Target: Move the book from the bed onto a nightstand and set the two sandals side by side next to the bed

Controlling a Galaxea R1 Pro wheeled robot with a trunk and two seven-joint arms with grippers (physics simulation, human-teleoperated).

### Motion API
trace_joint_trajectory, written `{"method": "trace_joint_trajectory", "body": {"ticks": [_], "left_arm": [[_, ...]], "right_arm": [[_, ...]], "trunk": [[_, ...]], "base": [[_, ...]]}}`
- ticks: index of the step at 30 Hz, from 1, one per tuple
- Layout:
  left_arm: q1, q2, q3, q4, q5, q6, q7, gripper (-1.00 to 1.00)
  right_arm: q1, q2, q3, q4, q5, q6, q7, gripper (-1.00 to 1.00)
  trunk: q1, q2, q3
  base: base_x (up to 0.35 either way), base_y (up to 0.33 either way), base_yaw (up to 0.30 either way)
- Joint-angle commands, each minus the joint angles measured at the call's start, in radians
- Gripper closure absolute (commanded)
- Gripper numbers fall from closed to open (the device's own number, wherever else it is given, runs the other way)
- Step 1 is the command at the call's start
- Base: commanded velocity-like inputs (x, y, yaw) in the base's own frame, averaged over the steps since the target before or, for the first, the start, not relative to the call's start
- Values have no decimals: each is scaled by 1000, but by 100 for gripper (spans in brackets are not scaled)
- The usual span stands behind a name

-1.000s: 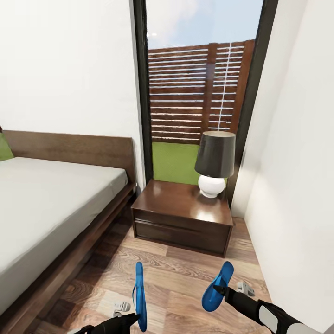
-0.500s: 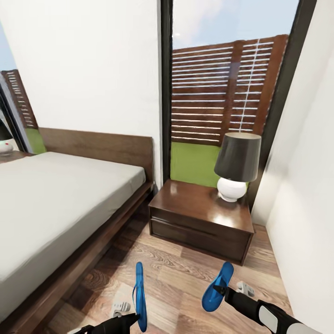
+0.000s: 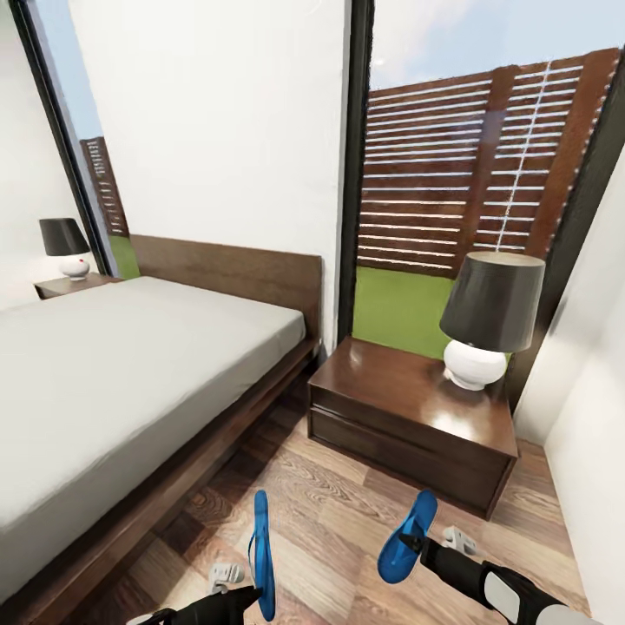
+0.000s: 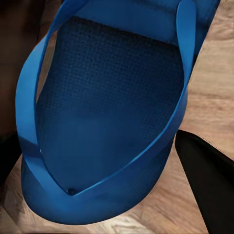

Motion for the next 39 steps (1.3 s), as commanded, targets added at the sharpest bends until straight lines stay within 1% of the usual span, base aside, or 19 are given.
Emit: {"method": "trace_joint_trajectory", "body": {"ticks": [1,13,16,19,27,39], "left_arm": [[-1,0,-8,1,8,-3,-1,100],[-1,0,-8,1,8,-3,-1,100],[-1,0,-9,1,8,-3,-1,100],[-1,-6,-8,1,8,-3,-1,100],[-1,-10,-8,2,8,-3,-1,100],[-1,-10,-8,2,8,-3,-1,100]], "right_arm": [[0,-1,5,-1,-11,7,1,100],[0,-1,5,-1,-11,7,1,100],[0,-1,5,-1,-11,7,1,100],[-1,-1,5,-1,-11,7,1,100],[-1,-1,5,-1,-11,7,1,100],[0,-1,5,-1,-11,7,1,100]], "trunk": [[0,0,-1],[0,0,-1],[0,0,-1],[0,0,-1],[0,0,-1],[0,0,-1]], "base": [[0,-1,290],[0,0,266],[0,-116,60],[0,-157,13],[0,-19,33],[0,0,272]]}}
